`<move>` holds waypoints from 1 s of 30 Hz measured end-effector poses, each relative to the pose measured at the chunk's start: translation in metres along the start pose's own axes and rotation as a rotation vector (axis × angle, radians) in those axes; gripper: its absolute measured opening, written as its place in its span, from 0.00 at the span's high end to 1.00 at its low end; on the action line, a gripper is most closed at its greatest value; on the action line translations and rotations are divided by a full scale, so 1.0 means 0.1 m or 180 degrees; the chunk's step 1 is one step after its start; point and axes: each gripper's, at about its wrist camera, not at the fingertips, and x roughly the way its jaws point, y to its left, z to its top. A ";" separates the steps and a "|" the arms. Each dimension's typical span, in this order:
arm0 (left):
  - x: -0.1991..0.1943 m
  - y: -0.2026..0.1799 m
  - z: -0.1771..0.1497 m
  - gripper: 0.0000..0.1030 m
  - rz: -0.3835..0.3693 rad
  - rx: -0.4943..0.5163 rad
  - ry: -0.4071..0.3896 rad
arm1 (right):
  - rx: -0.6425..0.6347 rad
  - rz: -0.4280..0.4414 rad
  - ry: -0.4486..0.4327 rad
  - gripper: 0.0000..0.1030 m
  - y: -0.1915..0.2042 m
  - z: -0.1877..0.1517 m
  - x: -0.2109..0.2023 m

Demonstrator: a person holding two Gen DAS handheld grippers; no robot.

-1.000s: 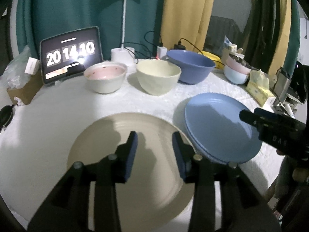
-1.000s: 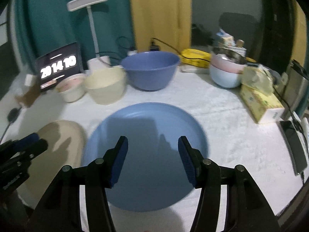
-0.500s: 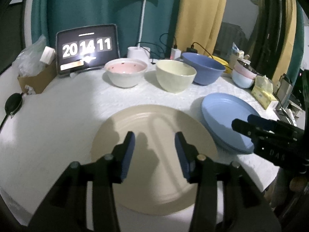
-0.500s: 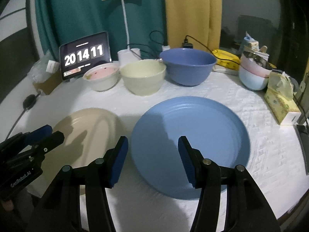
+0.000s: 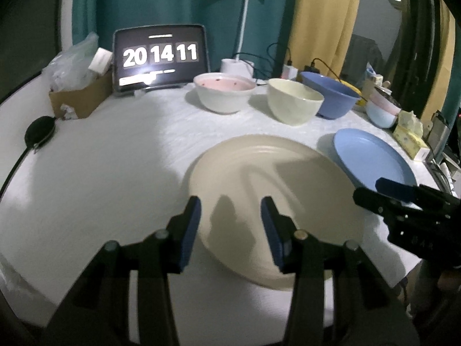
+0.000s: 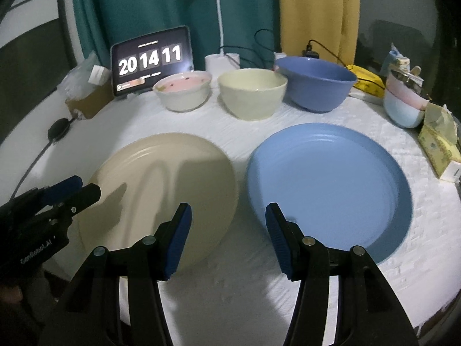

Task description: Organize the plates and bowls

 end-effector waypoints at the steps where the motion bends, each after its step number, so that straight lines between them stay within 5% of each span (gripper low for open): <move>1: 0.00 0.03 -0.01 0.56 0.0017 -0.0014 0.0002 | -0.0010 0.0012 0.0016 0.45 0.03 -0.01 0.02; 20: 0.25 0.27 -0.09 0.56 0.0087 -0.0099 0.0179 | 0.0050 0.0106 0.0342 0.55 0.14 -0.09 0.35; 30: 0.36 0.23 -0.09 0.64 -0.0062 0.0006 0.0260 | 0.0092 0.0116 0.0377 0.73 0.11 -0.05 0.45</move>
